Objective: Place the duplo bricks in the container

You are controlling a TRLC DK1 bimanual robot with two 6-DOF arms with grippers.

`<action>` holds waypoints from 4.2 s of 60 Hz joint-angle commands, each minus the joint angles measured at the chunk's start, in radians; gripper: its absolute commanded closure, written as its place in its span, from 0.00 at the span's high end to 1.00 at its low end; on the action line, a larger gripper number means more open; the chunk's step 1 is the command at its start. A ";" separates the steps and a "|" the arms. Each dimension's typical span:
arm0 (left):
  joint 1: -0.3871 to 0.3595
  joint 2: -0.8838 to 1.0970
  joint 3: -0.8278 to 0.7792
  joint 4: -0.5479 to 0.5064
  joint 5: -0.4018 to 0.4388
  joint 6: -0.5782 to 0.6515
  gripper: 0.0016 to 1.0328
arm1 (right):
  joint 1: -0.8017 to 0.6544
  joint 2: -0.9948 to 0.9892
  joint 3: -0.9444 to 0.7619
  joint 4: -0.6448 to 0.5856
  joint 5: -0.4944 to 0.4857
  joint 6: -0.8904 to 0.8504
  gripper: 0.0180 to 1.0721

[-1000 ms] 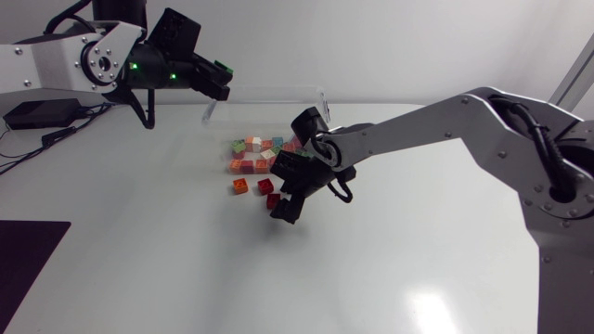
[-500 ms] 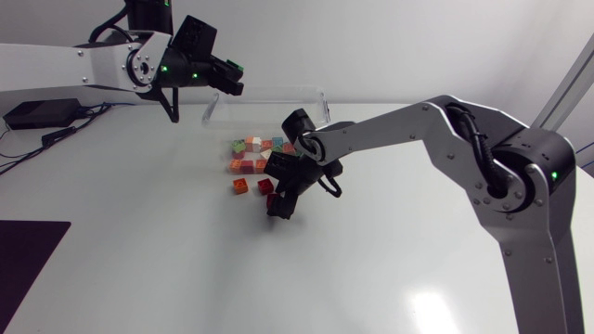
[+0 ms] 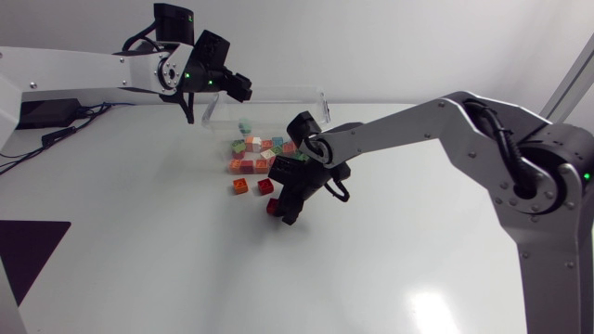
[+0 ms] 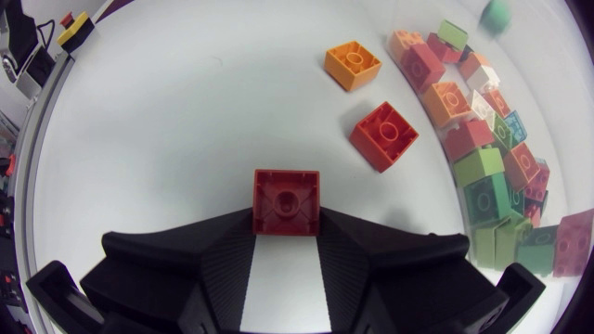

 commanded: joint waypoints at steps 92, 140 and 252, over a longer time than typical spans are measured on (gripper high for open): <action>0.119 0.100 -0.491 0.053 0.324 0.539 0.95 | -0.132 -0.247 0.243 0.135 -0.047 0.380 0.27; 0.056 0.059 -0.523 0.079 0.390 0.498 0.27 | -0.183 -0.189 0.225 0.199 0.094 0.448 0.93; 0.065 -0.174 -0.172 0.088 0.404 0.070 0.27 | -0.091 -0.014 -0.165 0.416 0.214 0.494 0.82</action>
